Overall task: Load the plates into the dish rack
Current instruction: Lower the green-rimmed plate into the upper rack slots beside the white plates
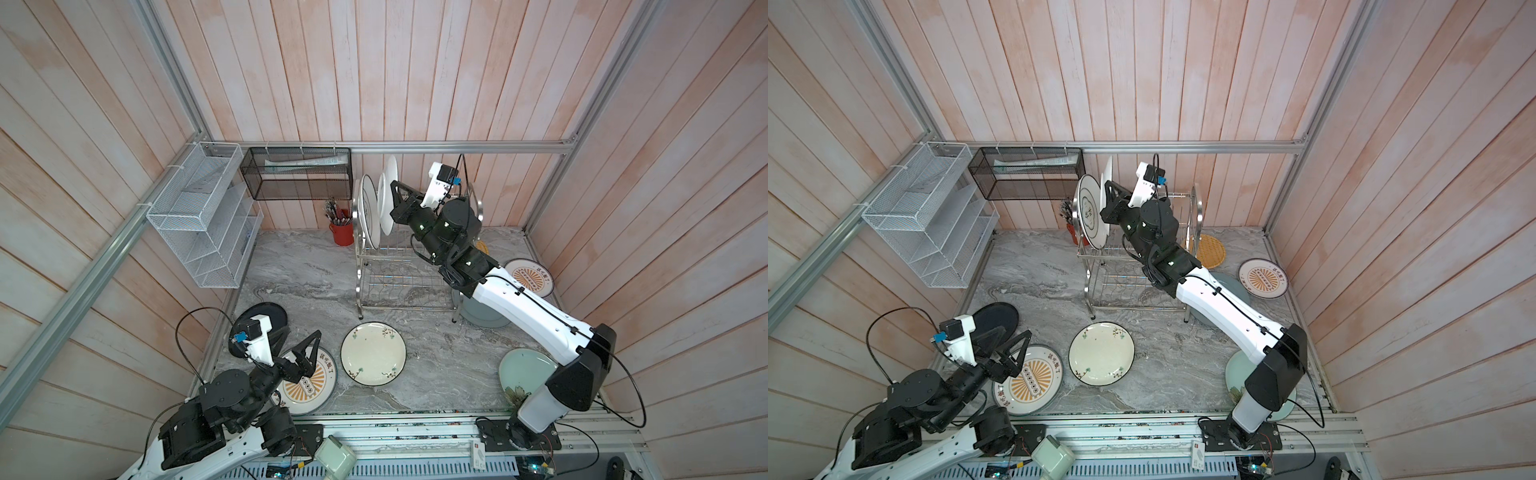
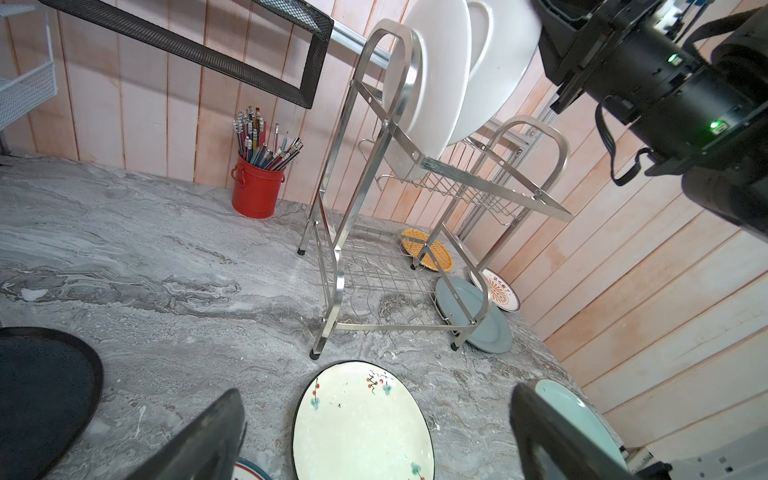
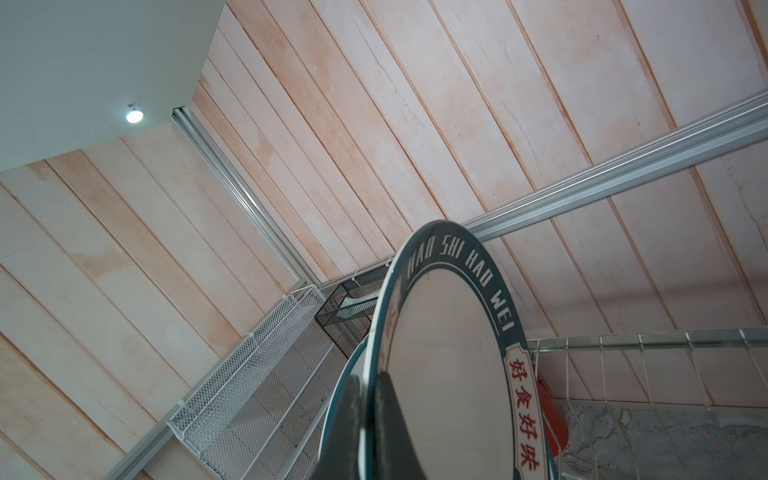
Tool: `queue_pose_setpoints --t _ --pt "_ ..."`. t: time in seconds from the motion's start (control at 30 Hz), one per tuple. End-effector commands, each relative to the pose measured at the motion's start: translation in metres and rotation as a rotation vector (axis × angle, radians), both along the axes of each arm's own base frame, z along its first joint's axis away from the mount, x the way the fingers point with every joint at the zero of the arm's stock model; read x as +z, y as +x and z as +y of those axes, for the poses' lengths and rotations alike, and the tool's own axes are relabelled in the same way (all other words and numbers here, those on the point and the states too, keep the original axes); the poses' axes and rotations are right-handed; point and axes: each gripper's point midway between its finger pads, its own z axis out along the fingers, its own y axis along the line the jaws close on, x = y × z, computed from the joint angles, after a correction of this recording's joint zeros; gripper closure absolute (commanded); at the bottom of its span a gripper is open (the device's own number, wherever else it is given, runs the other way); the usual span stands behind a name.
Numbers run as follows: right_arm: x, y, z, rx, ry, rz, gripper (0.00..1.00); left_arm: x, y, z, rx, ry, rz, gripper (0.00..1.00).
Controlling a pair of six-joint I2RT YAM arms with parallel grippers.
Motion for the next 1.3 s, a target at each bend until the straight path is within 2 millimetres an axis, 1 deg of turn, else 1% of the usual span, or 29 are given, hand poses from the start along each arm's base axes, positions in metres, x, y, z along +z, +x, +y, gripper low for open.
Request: queue_pose_setpoints --t 0.0,0.4,0.6,0.73,0.9,1.27 --pt "0.01 0.001 -0.011 -0.037 0.058 -0.031 1.0 0.003 -0.002 0.005 0.007 -0.012 -0.004 0.0" --pt "-0.015 0.005 -0.014 -0.057 0.058 0.02 1.0 0.003 -0.002 0.006 0.011 -0.014 -0.006 0.0" --pt "-0.022 0.005 -0.017 -0.085 0.048 0.038 1.0 0.003 -0.002 0.006 0.012 -0.015 -0.007 0.0" --pt "-0.023 0.002 -0.014 -0.09 0.022 0.03 1.0 0.003 -0.002 0.007 0.014 -0.016 -0.007 0.0" --pt "-0.027 -0.003 -0.004 -0.087 -0.025 0.026 1.0 0.003 -0.002 0.007 0.011 -0.018 -0.007 0.0" --pt "-0.033 -0.013 0.009 -0.125 -0.114 0.005 1.0 0.004 -0.002 0.007 0.012 -0.018 -0.009 0.0"
